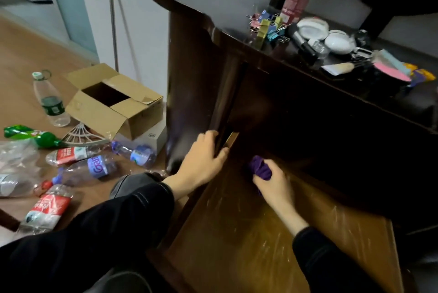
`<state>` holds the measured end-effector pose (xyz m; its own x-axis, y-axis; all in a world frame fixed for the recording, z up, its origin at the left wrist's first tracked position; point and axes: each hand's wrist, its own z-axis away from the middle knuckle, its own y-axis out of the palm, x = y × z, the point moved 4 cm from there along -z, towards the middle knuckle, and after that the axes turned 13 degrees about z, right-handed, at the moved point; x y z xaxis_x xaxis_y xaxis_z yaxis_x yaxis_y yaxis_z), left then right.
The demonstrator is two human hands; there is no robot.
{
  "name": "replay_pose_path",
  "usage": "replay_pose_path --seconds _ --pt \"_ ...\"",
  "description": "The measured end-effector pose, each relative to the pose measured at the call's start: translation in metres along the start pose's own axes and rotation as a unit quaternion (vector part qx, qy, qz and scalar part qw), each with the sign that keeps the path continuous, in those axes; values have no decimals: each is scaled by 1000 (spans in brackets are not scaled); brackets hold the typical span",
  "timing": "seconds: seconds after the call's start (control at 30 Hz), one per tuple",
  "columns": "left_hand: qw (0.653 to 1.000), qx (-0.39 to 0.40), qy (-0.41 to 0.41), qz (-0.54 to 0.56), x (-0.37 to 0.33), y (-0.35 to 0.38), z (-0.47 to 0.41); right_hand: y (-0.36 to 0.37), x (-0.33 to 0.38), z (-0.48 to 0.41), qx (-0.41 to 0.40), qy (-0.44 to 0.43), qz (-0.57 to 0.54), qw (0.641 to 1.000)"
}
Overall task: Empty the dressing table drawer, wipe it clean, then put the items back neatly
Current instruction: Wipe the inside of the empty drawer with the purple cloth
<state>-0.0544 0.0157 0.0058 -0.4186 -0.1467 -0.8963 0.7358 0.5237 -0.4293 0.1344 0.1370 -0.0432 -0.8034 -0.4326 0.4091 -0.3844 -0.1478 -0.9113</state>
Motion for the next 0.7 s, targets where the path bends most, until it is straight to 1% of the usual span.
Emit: replay_pose_path --seconds 0.07,0.17,0.2,0.23,0.4,0.47,0.53,0.6,0.7 --pt "999 34 -14 -5 11 16 -3 14 12 -23 -24 1 80 996" --pt "1000 22 8 -17 18 21 -5 34 28 -52 -48 -23 235 971" --pt "1000 19 10 -20 18 21 -4 41 31 -58 -35 -40 284 957" --pt "1000 17 13 -21 18 21 -4 47 32 -65 -15 -42 303 952" --pt "999 17 14 -27 13 21 -3 56 38 -77 61 -67 325 941" --pt "999 18 10 -28 12 20 -3 59 34 -68 95 -98 342 930" --pt "999 20 10 -28 12 20 -2 59 28 -62 87 -136 350 923" --pt "999 24 10 -28 13 19 -1 56 28 -66 62 -149 353 922" --pt "999 25 8 -28 11 18 -1 53 39 -80 41 -102 345 932"
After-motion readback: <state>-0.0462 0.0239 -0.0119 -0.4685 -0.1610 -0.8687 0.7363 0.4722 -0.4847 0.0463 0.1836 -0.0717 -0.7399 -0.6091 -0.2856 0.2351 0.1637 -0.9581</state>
